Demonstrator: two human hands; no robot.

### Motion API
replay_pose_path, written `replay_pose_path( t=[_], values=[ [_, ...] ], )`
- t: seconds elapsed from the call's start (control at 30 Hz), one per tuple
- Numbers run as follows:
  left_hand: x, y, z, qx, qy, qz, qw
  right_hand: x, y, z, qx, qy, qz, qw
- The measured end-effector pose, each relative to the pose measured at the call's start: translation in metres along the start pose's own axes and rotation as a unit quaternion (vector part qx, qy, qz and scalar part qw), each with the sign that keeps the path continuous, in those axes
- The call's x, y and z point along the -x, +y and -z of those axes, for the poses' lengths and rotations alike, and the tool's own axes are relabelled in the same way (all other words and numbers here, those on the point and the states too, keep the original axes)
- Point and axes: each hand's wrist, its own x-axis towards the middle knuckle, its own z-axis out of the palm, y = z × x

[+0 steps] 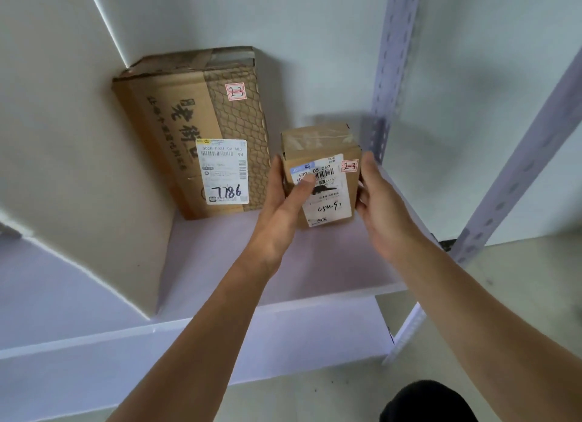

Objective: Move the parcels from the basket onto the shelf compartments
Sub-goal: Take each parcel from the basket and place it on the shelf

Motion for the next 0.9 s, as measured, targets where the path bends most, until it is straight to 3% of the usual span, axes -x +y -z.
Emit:
replay_pose_path(
  t=[0.47,0.9],
  values=[
    [-0.072,-0.021,-0.018,-0.006,0.098,-0.009,0.995,-0.077,0.015,0.005,0.005,-0.021,0.057,0.998],
    [-0.101,-0.023,-0.021,-0.091,0.127,-0.006,0.988,-0.117,0.023,0.000,0.109,0.041,0.067,0.991]
  ],
)
